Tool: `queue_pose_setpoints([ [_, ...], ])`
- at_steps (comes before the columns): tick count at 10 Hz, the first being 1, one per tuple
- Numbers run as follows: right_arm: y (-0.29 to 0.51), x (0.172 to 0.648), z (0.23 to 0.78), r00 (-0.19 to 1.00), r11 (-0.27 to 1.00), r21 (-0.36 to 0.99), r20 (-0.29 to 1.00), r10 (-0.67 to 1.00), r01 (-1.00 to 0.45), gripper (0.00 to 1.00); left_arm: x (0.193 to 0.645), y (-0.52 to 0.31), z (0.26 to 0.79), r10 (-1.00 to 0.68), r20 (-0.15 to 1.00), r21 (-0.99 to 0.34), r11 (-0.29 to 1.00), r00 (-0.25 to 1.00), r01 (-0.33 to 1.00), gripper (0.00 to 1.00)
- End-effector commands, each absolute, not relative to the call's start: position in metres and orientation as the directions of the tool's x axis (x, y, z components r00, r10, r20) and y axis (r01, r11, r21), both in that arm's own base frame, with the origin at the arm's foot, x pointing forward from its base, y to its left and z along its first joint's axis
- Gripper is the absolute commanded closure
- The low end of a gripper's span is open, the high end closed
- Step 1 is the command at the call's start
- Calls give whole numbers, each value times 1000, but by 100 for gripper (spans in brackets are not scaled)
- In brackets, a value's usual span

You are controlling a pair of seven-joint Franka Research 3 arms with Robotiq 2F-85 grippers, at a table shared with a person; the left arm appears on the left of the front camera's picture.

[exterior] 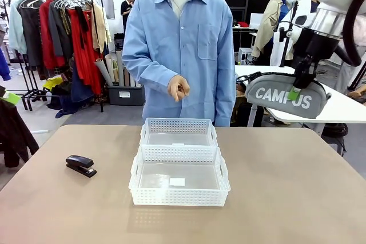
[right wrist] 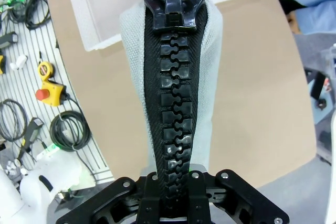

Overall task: Distribute items into two baskets.
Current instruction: Move the picked Pencil pouch towards the Organizing basket indicated by the person, stopping as directed.

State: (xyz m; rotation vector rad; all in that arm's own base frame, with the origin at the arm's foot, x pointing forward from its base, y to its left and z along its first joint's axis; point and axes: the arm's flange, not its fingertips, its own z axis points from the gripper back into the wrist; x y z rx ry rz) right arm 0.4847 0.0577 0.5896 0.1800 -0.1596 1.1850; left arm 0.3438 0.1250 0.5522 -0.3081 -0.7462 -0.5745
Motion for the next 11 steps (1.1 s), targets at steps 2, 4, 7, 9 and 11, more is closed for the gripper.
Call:
queue_pose_setpoints([
  [2, 63, 522, 585, 303, 300, 46, 168, 938, -953, 100, 344, 126, 553, -383, 721, -64, 793, 578, 606, 0],
  [4, 67, 536, 573, 303, 301, 39, 121, 945, -953, 100, 344, 126, 553, -383, 721, -64, 793, 578, 606, 0],
  [7, 75, 553, 560, 290, 290, 12, 95, 952, -957, 100, 344, 126, 553, -383, 721, -64, 793, 578, 606, 0],
  [9, 89, 562, 549, 264, 264, 16, 106, 959, -965, 100, 344, 126, 553, -383, 721, -64, 793, 578, 606, 0],
  [11, 103, 572, 538, 269, 267, 38, 114, 956, -963, 100, 344, 126, 553, -383, 721, -64, 793, 578, 606, 0],
])
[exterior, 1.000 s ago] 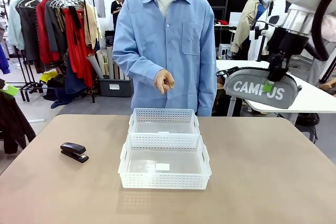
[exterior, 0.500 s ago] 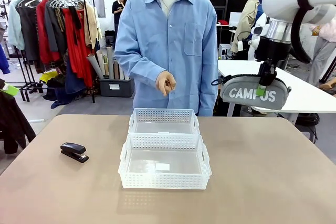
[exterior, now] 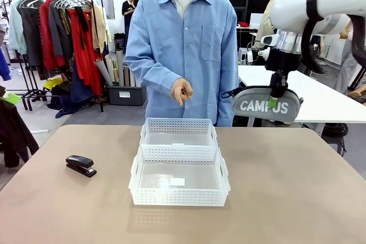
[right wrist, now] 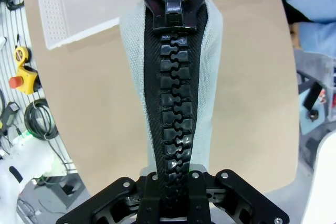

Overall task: Distribute items into two baskets.
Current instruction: Move the picked Pencil pouch towards the Organizing basket indicated by the person, stopping as directed.

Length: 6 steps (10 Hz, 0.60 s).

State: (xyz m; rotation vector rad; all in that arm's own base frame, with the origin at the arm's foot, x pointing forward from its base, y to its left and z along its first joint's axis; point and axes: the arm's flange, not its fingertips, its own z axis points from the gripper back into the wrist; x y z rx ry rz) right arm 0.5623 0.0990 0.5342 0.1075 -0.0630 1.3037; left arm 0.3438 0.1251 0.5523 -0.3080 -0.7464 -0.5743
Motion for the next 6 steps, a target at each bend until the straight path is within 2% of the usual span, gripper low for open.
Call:
queue_pose_setpoints([
  [1, 110, 575, 533, 267, 263, 49, 105, 958, -963, 100, 344, 126, 553, -383, 721, -64, 793, 578, 606, 0],
  [6, 140, 601, 509, 212, 205, 82, 96, 973, -975, 100, 344, 126, 553, -383, 721, -64, 793, 578, 606, 0],
])
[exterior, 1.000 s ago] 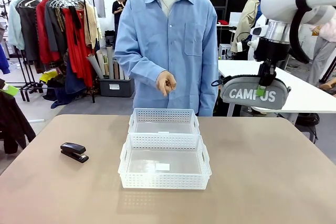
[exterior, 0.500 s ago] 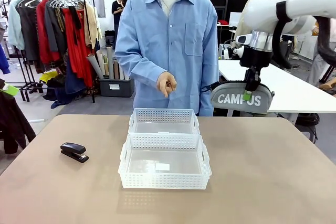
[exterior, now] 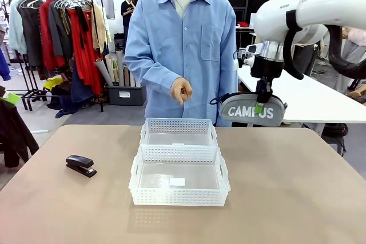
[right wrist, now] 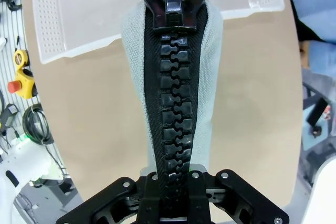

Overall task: Distribute items into two baskets.
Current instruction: Move the picked Pencil pouch towards the Organizing basket indicated by the person, stopping as directed.

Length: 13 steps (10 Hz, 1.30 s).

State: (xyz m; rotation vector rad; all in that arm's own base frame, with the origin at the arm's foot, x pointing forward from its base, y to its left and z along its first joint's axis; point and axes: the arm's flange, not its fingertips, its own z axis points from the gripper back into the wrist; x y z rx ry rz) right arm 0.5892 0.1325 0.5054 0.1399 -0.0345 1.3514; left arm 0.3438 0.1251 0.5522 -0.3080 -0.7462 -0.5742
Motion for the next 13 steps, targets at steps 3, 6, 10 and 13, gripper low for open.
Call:
queue_pose_setpoints([
  [3, 154, 612, 498, 188, 180, 90, 96, 977, -980, 100, 344, 126, 553, -383, 721, -64, 793, 578, 606, 0],
  [6, 170, 623, 488, 159, 149, 100, 95, 983, -984, 100, 344, 126, 553, -383, 721, -64, 793, 578, 606, 0],
  [10, 108, 584, 507, 194, 178, 122, 135, 972, -976, 100, 344, 126, 553, -383, 721, -64, 793, 578, 606, 0],
  [13, 67, 518, 525, 262, 239, 156, 144, 954, -958, 100, 344, 126, 553, -383, 721, -64, 793, 578, 606, 0],
])
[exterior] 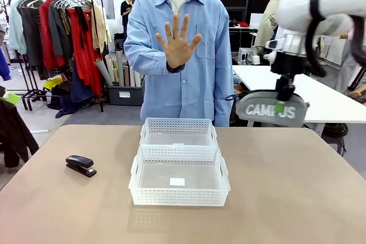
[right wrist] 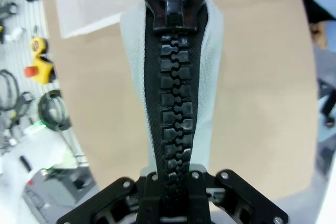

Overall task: Distribute items into two baskets.
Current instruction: Move the picked Pencil pouch towards the Organizing basket indicated by the person, stopping as directed.

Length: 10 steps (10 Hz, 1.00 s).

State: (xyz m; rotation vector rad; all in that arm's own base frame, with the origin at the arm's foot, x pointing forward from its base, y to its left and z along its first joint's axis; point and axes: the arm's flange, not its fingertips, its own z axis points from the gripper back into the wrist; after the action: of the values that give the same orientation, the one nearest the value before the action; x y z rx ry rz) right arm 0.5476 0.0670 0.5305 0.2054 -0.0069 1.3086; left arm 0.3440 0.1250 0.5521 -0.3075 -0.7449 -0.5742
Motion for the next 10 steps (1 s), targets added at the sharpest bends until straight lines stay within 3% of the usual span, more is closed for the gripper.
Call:
queue_pose_setpoints([
  [1, 58, 509, 525, 282, 262, 153, 132, 950, -953, 100, 344, 126, 553, -383, 721, -64, 793, 578, 606, 0],
  [4, 42, 504, 522, 245, 227, 169, 95, 965, -959, 100, 344, 126, 553, -383, 721, -64, 793, 578, 606, 0],
  [5, 44, 503, 526, 295, 276, 170, 101, 950, -946, 100, 344, 126, 553, -383, 721, -64, 793, 578, 606, 0],
  [10, 44, 503, 526, 295, 276, 170, 101, 950, -946, 100, 344, 126, 553, -383, 721, -64, 793, 578, 606, 0],
])
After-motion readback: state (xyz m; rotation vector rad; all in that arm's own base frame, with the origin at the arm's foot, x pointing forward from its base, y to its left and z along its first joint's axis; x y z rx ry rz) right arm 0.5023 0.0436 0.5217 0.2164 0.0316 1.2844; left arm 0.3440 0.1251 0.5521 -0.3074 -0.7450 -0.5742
